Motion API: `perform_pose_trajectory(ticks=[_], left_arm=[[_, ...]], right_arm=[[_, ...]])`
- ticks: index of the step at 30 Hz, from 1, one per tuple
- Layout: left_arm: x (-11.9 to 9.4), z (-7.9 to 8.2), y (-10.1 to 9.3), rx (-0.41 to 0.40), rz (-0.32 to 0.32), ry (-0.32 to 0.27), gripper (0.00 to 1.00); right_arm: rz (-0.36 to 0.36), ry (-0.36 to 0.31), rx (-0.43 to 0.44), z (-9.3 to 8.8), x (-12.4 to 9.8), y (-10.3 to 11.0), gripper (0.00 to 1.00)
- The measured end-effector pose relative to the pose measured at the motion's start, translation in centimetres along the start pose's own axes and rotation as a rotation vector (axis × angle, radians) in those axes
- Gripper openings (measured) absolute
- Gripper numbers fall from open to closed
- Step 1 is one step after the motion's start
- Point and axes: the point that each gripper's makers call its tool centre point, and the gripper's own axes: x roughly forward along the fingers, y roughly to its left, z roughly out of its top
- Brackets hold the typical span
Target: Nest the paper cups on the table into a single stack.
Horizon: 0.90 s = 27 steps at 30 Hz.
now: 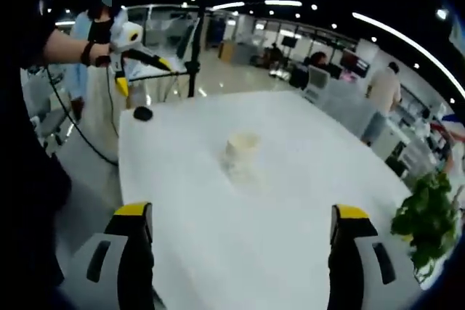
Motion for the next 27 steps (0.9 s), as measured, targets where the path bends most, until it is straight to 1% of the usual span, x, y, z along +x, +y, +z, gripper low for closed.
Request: perform_pose_trajectory(ticks=[2, 4, 7, 11, 17, 22, 27], left_arm=[[-0.2, 0.2, 0.1, -0.005, 0.007, -0.009, 0.99], [-0.4, 0.4, 0.0, -0.007, 0.011, -0.02, 0.99], [-0.5, 0.5, 0.0, -0.007, 0.017, -0.024, 0.99], [-0.7, 0.5, 0.0, -0.021, 0.023, -0.043, 0.99], [-0.5, -0.1, -0.2, -0.015, 0.017, -0.026, 0.99], [-0.6, -0.3, -0.3, -0.022, 0.019, -0.023, 0.99], [-0.4, -1.2, -0.4, -0.029, 0.016, -0.006, 0.98]], right_arm=[[0.002, -0.007, 0.033, -0.1, -0.1, -0.1, 1.0], [0.0, -0.008, 0.047, -0.2, -0.3, -0.2, 1.0], [-0.011, -0.029, 0.053, -0.1, -0.6, -0.4, 1.0], [-0.002, -0.033, 0.085, -0.3, -0.6, -0.4, 1.0], [0.001, -0.035, 0.084, -0.4, -0.4, -0.2, 1.0], [0.015, -0.018, 0.078, -1.0, -0.2, 0.5, 1.0], [0.013, -0.009, 0.068, -1.3, -0.1, 0.5, 1.0]])
